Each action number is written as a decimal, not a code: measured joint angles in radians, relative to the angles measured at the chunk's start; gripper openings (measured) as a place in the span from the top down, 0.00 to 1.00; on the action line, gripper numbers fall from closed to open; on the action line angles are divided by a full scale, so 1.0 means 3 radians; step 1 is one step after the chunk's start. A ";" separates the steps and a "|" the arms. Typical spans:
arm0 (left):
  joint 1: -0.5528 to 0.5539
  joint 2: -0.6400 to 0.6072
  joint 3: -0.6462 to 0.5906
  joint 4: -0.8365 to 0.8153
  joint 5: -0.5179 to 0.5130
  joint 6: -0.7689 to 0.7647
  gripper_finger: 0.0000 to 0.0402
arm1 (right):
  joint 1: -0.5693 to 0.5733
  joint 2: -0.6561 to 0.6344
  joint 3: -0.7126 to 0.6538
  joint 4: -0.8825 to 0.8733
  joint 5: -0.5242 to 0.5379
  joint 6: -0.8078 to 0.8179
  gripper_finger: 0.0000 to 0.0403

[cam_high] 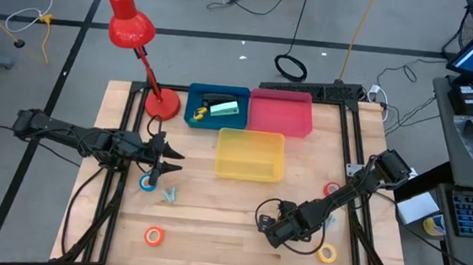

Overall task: Pick and place Stapler, Stapler remover, tape
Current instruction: Put the green small stapler into the blue bin

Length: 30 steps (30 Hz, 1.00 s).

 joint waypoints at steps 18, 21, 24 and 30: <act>0.0000 0.0001 0.0003 0.0148 -0.0003 -0.0301 0.54 | -0.0024 -0.0082 -0.0017 0.0011 0.0144 -0.0319 0.87; 0.0000 0.0001 0.0003 0.0310 -0.0005 -0.0570 0.54 | -0.0042 -0.0208 -0.0019 0.0021 0.0261 -0.0364 0.87; 0.0000 0.0001 0.0003 0.0527 -0.0006 -0.0812 0.54 | -0.0037 -0.0395 -0.0018 0.0143 0.0460 -0.0452 0.86; -0.0015 0.0001 0.0004 0.0925 -0.0006 -0.0891 0.54 | -0.0173 -0.0805 -0.0013 0.0624 0.1187 -0.1097 0.86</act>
